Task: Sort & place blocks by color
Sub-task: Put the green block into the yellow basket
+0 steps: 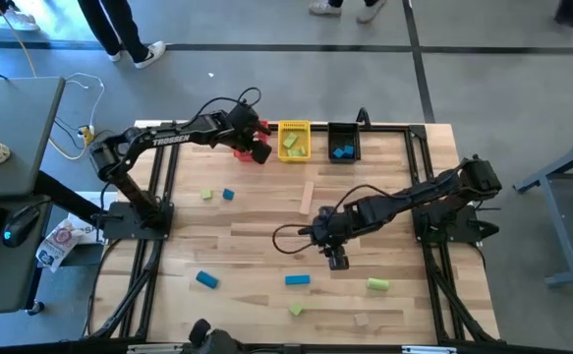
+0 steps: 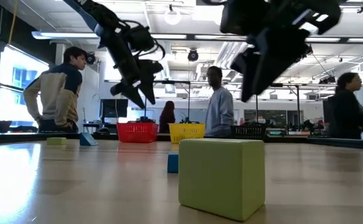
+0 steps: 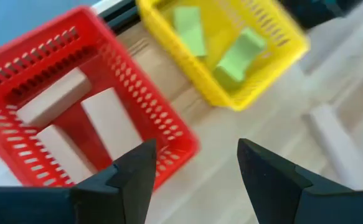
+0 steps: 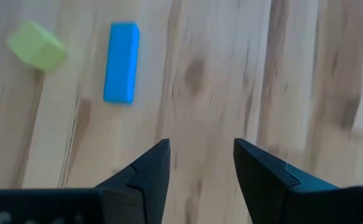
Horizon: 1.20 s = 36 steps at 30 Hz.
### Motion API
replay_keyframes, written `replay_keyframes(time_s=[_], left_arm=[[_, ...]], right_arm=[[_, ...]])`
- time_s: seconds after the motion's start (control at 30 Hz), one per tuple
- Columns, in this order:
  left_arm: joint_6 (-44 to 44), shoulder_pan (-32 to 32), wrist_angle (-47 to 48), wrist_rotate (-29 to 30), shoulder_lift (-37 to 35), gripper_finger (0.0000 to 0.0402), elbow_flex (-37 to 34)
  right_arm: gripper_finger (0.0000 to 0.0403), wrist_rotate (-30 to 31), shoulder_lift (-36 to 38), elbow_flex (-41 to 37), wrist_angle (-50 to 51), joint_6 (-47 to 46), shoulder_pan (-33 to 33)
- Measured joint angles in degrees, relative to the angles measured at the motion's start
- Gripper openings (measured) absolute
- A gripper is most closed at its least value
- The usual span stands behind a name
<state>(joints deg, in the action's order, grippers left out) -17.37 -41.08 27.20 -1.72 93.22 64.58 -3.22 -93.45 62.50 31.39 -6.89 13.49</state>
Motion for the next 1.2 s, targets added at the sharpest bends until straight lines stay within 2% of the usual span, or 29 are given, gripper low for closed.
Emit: replay_keyframes(time_s=[0.33, 0.83, 1.03, 1.2], left_arm=[[2.1, 8.0, 0.0, 0.9, -5.0, 0.0209, 0.0], [2.0, 17.2, 0.0, 0.9, -5.5, 0.0209, 0.0], [1.5, 18.5, 0.0, 0.9, -5.5, 0.0209, 0.0], [1.1, 18.7, 0.0, 0.9, -5.5, 0.0209, 0.0]], right_arm=[[0.0163, -0.6, 0.0, 0.0, 13.2, -11.2, 3.8], [0.0163, -1.6, 0.0, 0.0, 23.7, -25.0, 14.3], [0.0189, -1.6, 0.0, 0.0, 25.8, -33.0, 18.5], [0.0212, -1.8, 0.0, 0.0, 25.7, -34.8, 22.4]])
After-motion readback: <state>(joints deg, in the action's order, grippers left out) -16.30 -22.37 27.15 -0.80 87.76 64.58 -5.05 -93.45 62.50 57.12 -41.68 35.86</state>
